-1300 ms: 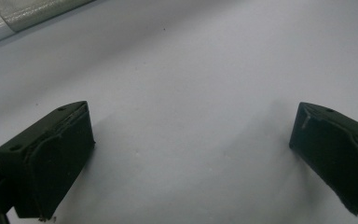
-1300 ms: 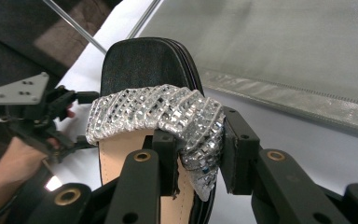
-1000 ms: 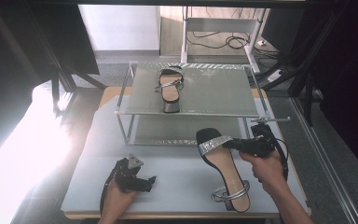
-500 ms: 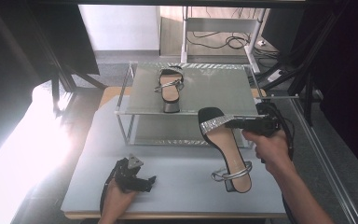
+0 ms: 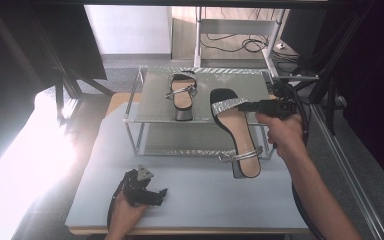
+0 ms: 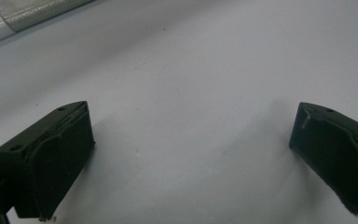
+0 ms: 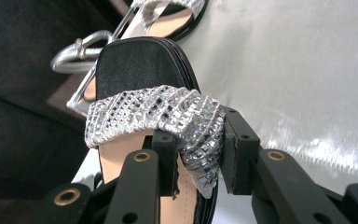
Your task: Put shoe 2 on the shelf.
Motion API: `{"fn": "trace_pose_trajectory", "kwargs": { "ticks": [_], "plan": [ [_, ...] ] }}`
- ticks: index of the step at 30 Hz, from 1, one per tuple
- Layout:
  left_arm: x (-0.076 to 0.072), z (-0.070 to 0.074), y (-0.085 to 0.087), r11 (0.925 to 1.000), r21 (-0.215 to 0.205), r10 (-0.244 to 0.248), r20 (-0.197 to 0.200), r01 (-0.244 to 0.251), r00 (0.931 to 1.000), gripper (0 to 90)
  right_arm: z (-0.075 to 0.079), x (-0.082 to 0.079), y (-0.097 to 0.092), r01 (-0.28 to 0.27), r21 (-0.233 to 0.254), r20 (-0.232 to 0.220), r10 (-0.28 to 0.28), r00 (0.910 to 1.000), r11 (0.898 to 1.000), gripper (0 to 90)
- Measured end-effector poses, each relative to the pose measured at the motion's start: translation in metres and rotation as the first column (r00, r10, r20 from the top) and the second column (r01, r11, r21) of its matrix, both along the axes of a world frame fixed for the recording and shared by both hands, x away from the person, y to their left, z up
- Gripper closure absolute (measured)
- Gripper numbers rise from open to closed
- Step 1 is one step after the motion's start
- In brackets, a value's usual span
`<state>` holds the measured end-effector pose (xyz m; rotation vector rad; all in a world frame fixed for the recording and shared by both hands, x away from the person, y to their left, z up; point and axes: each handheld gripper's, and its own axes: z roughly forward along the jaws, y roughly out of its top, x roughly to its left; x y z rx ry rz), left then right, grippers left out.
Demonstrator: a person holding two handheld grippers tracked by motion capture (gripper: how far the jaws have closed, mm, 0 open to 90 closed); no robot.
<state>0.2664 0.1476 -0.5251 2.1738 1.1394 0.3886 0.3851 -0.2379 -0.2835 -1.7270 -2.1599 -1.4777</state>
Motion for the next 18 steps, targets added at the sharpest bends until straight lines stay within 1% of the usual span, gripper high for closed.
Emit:
{"fn": "trace_pose_trajectory", "kwargs": {
  "ticks": [9, 18],
  "plan": [
    [0.0, 0.0, 0.0, 1.0, 0.003, -0.002, -0.001, 0.002, 1.0, 0.0, 0.013, 0.027, 0.011, 0.057, 0.001, -0.004, -0.057, 0.9984, 0.998, 70.6],
    [0.0, 0.0, 0.0, 1.0, 0.002, -0.001, 0.001, 0.001, 1.0, 0.0, 0.022, 0.057, 0.026, 0.117, 0.0, -0.014, -0.117, 0.9931, 0.993, 70.6]
  ]
}}
